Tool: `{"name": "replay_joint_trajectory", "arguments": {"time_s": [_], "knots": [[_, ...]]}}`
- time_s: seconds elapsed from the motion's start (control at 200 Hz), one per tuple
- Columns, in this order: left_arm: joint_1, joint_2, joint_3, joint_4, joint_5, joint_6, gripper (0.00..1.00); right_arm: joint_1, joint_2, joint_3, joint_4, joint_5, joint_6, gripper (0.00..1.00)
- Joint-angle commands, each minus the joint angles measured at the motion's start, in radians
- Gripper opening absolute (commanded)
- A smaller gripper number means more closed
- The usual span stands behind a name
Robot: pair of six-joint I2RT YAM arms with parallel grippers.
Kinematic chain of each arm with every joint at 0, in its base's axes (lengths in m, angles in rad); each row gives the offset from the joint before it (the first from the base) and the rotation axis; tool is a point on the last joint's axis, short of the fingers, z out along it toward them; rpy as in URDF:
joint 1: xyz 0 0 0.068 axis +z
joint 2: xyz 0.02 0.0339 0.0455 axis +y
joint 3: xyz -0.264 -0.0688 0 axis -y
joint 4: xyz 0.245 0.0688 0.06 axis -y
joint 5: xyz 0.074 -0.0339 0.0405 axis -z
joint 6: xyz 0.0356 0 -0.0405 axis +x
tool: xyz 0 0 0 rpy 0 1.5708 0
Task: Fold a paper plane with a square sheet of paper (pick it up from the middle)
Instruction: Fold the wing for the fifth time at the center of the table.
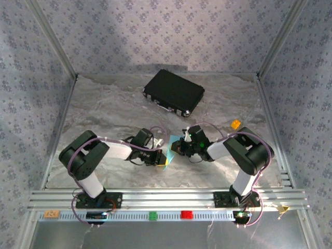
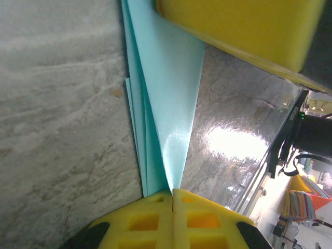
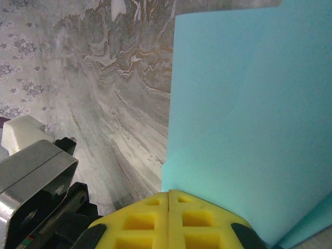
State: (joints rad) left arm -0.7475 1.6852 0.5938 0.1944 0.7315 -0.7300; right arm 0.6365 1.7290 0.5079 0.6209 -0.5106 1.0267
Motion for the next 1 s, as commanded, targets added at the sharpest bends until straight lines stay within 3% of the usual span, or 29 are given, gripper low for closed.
{"name": "replay_joint_trajectory", "arguments": {"time_s": [0.0, 0.095, 0.155, 0.325, 0.415, 0.545, 0.715, 0.91, 0.994], "knots": [[-0.004, 0.034, -0.004, -0.068, 0.050, 0.026, 0.00, 0.002, 0.044, -0.019, -0.141, 0.093, -0.017, 0.05], [-0.003, 0.029, -0.021, -0.086, 0.025, 0.022, 0.00, 0.003, 0.041, -0.022, -0.152, 0.101, -0.016, 0.04], [-0.003, 0.014, -0.031, -0.096, 0.004, 0.018, 0.09, 0.003, 0.040, -0.023, -0.155, 0.106, -0.017, 0.04], [-0.006, -0.047, -0.036, -0.138, -0.037, 0.036, 0.18, 0.004, 0.034, -0.025, -0.162, 0.113, -0.016, 0.04], [-0.010, -0.045, -0.034, -0.150, -0.041, 0.046, 0.16, 0.005, 0.033, -0.025, -0.164, 0.114, -0.016, 0.04], [-0.014, -0.032, -0.035, -0.143, -0.033, 0.044, 0.03, 0.006, 0.031, -0.028, -0.164, 0.117, -0.016, 0.04], [-0.020, -0.039, -0.039, -0.161, -0.048, 0.041, 0.00, 0.006, 0.032, -0.036, -0.165, 0.125, -0.011, 0.04], [-0.024, -0.089, -0.049, -0.209, -0.103, 0.041, 0.17, 0.006, 0.031, -0.040, -0.164, 0.128, -0.011, 0.04], [-0.025, -0.103, -0.056, -0.219, -0.119, 0.044, 0.18, 0.005, 0.032, -0.039, -0.164, 0.128, -0.011, 0.04]]}}
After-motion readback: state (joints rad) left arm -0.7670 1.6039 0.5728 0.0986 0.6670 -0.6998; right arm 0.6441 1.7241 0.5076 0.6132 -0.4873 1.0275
